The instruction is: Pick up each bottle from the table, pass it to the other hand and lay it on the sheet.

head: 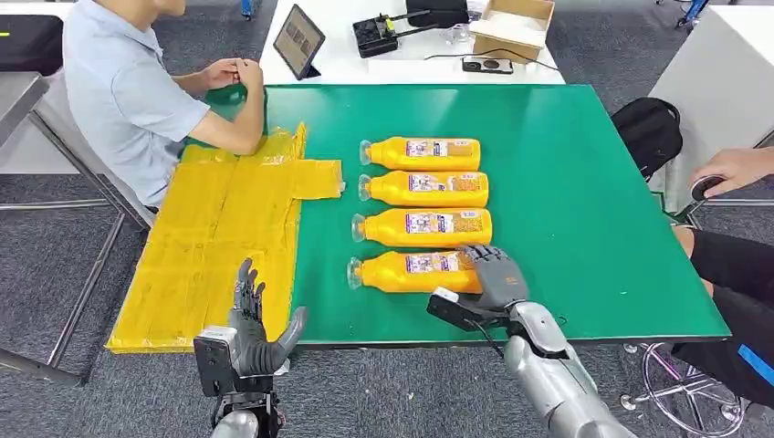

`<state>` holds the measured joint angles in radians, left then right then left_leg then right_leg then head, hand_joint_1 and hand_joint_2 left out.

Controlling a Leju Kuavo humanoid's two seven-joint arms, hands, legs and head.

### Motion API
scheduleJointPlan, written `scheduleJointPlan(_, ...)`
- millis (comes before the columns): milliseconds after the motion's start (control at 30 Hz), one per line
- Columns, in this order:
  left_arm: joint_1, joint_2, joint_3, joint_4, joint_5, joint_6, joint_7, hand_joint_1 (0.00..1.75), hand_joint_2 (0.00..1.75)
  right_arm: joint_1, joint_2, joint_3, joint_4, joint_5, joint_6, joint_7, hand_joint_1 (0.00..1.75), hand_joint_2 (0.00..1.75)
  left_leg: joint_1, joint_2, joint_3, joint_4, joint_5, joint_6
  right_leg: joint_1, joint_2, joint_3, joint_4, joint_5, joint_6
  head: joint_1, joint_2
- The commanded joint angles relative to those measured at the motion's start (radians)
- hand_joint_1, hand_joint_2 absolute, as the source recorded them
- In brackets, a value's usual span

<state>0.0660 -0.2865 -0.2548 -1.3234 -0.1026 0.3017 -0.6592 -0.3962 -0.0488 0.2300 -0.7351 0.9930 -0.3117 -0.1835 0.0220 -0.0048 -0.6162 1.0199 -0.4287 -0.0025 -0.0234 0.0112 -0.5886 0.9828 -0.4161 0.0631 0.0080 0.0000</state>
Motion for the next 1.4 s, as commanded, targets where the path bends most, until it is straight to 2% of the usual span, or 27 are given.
scheduleJointPlan(33, -0.004, 0.043, -0.013, 0.04, 0.007, -0.001, -0.008, 0.0, 1.75, 0.046, -0.005, 0.056, 0.12, 0.0, 0.035, 0.013, 1.75, 1.75, 0.001, -0.001, 0.004, -0.001, 0.0, 0.0, 0.001, -0.002, 0.004, -0.002, -0.001, -0.002, 0.0, 0.0)
scheduleJointPlan(200, 0.022, 0.048, -0.012, 0.008, 0.005, 0.002, -0.008, 0.0, 1.75, 0.1, 0.004, 0.042, 0.061, -0.051, 0.039, -0.035, 1.75, 1.75, 0.001, -0.003, 0.007, -0.003, 0.0, 0.001, 0.002, -0.004, 0.008, -0.004, -0.001, -0.003, 0.0, 0.0)
scheduleJointPlan(233, 0.021, 0.048, -0.013, 0.01, 0.005, 0.0, -0.01, 0.0, 1.75, 0.122, 0.011, 0.018, 0.035, -0.125, 0.063, -0.115, 1.75, 1.75, 0.001, -0.003, 0.008, -0.004, 0.0, 0.001, 0.002, -0.005, 0.009, -0.005, -0.001, -0.004, 0.0, 0.0)
scheduleJointPlan(333, 0.026, 0.046, -0.002, -0.001, 0.013, 0.006, -0.016, 0.0, 1.75, 0.168, 0.042, -0.028, -0.043, -0.225, 0.044, -0.172, 1.75, 1.75, 0.001, -0.003, 0.008, -0.002, -0.001, 0.0, 0.001, -0.004, 0.009, -0.003, -0.001, -0.003, 0.0, 0.0)
scheduleJointPlan(467, 0.047, 0.038, 0.022, -0.038, 0.034, 0.018, -0.017, 0.0, 1.75, 0.251, 0.103, -0.091, -0.236, -0.399, 0.059, -0.242, 1.75, 1.75, 0.001, 0.0, 0.008, -0.002, -0.002, 0.001, 0.002, -0.002, 0.008, -0.002, -0.001, -0.004, 0.0, 0.0)
scheduleJointPlan(600, 0.066, 0.034, 0.041, -0.078, 0.08, 0.014, -0.016, 0.0, 1.75, 0.312, 0.132, -0.098, -0.415, -0.486, 0.065, -0.25, 1.75, 1.75, 0.001, -0.001, 0.006, -0.001, -0.002, 0.001, 0.002, -0.002, 0.006, -0.001, -0.002, -0.004, 0.0, 0.0)
scheduleJointPlan(700, 0.066, 0.034, 0.041, -0.078, 0.08, 0.014, -0.016, 0.0, 1.75, 0.312, 0.132, -0.098, -0.415, -0.486, 0.065, -0.25, 1.75, 1.75, 0.0, 0.001, 0.002, -0.001, -0.002, 0.0, 0.001, 0.0, 0.002, 0.0, -0.001, -0.002, 0.0, 0.0)
scheduleJointPlan(800, 0.071, 0.029, 0.046, -0.115, 0.125, -0.021, -0.029, 0.0, 1.75, 0.326, 0.156, -0.119, -0.496, -0.552, 0.04, -0.289, 1.75, 1.75, 0.0, 0.0, 0.001, -0.001, -0.002, 0.001, 0.001, -0.001, 0.002, 0.0, -0.002, -0.004, 0.0, 0.0)
scheduleJointPlan(933, 0.083, 0.057, -0.022, -0.144, 0.123, -0.091, -0.009, 0.0, 1.75, 0.347, 0.172, -0.132, -0.6, -0.595, -0.01, -0.303, 1.75, 1.75, 0.0, 0.001, -0.003, 0.0, -0.002, 0.001, 0.0, 0.0, -0.002, 0.002, -0.002, -0.003, 0.001, 0.0)
scheduleJointPlan(1067, 0.101, 0.103, -0.11, -0.152, 0.128, -0.186, 0.007, 0.0, 1.75, 0.335, 0.186, -0.114, -0.602, -0.653, 0.029, -0.343, 1.75, 1.75, -0.001, -0.001, -0.002, -0.001, -0.002, 0.001, 0.0, -0.002, -0.001, 0.001, -0.002, -0.003, 0.001, 0.0)
scheduleJointPlan(1200, 0.119, 0.13, -0.11, -0.175, 0.151, -0.229, 0.018, 0.0, 1.75, 0.272, 0.223, -0.05, -0.526, -0.654, 0.033, -0.355, 1.75, 1.75, -0.001, 0.004, 0.004, -0.002, -0.004, 0.002, 0.001, 0.002, 0.003, -0.001, -0.003, -0.006, 0.001, 0.0)
scheduleJointPlan(1333, 0.127, 0.112, -0.067, -0.184, 0.188, -0.263, 0.013, 0.0, 1.75, 0.226, 0.255, 0.018, -0.464, -0.672, 0.04, -0.37, 1.75, 1.75, 0.0, 0.006, -0.003, -0.001, -0.002, 0.0, 0.001, 0.005, -0.003, 0.0, 0.0, -0.003, 0.001, 0.0)
scheduleJointPlan(1400, 0.1, 0.094, -0.045, -0.166, 0.187, -0.273, 0.026, 0.0, 1.75, 0.194, 0.265, 0.1, -0.413, -0.666, 0.035, -0.39, 1.75, 1.75, 0.001, 0.006, -0.002, -0.001, -0.002, 0.0, 0.001, 0.005, -0.003, 0.0, 0.0, -0.003, 0.001, 0.0)
